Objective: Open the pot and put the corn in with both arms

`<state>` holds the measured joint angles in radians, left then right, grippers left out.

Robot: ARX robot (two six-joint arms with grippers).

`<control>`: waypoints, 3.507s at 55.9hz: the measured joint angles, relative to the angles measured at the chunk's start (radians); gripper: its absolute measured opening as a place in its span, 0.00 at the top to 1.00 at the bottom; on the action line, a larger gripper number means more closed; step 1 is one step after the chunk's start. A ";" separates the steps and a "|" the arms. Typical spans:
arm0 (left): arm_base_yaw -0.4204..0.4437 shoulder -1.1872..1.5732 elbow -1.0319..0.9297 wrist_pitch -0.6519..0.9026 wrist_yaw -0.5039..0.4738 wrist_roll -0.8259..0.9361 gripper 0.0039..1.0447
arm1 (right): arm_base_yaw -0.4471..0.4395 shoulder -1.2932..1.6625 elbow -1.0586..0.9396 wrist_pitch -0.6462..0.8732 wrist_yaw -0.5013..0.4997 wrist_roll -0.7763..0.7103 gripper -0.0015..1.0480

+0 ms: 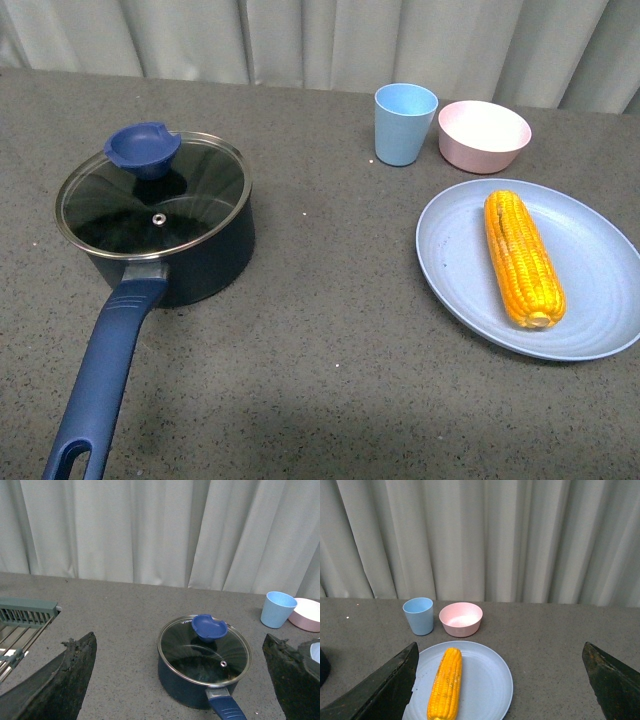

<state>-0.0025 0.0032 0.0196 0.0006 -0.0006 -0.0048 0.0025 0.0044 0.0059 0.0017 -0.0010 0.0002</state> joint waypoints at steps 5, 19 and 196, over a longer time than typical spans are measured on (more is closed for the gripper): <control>0.000 0.000 0.000 0.000 0.000 0.000 0.06 | 0.000 0.000 0.000 0.000 0.000 0.000 0.09; 0.000 0.000 0.000 0.000 0.000 0.000 0.06 | 0.000 0.000 0.000 0.000 0.000 0.000 0.09; -0.179 1.881 0.592 0.996 -0.079 -0.135 0.06 | -0.001 0.000 0.000 0.000 0.000 0.000 0.09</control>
<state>-0.1810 1.8839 0.6121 0.9966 -0.0795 -0.1402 0.0017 0.0044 0.0059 0.0017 -0.0013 0.0002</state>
